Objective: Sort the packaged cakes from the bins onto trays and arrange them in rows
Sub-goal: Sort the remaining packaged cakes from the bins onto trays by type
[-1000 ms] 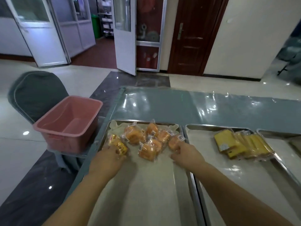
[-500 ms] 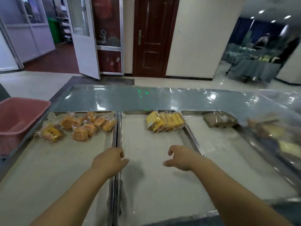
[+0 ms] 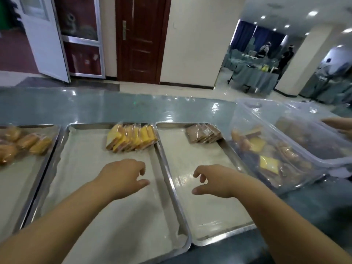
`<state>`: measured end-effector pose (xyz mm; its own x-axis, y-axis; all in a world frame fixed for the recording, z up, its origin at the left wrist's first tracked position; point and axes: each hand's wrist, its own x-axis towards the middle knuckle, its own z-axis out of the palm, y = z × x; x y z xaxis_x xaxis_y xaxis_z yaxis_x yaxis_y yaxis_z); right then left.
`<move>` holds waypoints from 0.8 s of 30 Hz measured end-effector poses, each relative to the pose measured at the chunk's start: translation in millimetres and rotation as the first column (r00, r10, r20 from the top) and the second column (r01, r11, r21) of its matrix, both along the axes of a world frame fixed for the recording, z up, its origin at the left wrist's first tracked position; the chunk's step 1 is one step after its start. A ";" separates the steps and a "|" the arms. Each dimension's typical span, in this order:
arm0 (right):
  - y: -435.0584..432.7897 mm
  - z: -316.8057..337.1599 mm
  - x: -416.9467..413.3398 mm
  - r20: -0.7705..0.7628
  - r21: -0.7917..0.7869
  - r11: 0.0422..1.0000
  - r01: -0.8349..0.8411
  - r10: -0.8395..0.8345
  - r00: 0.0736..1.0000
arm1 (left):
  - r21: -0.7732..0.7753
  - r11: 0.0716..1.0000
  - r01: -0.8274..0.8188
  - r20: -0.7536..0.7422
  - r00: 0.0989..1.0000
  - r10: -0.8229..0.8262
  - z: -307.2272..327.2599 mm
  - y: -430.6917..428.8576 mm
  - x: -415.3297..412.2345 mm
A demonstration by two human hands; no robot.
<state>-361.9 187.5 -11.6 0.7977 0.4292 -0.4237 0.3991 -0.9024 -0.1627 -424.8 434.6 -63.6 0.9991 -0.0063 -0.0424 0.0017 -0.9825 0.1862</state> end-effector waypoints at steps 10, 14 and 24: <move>-90.1 61.8 115.3 0.259 -0.012 0.999 -0.040 0.042 0.965 | 0.029 0.996 0.081 0.129 0.988 -0.084 63.1 -91.0 120.0; -137.2 79.9 153.0 0.286 0.059 0.997 -0.044 0.025 0.958 | 0.055 0.992 0.112 0.188 0.975 -0.120 87.7 -137.2 160.9; -282.4 98.4 256.2 0.354 0.182 0.971 -0.157 0.084 0.931 | -0.079 0.996 0.030 0.256 0.967 -0.008 110.8 -291.7 238.7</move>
<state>-105.6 -94.9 86.8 0.8148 0.5791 -0.0277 0.5668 -0.8057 -0.1719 -186.1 142.8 47.2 0.9763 -0.0183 0.2157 -0.0750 -0.9633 0.2576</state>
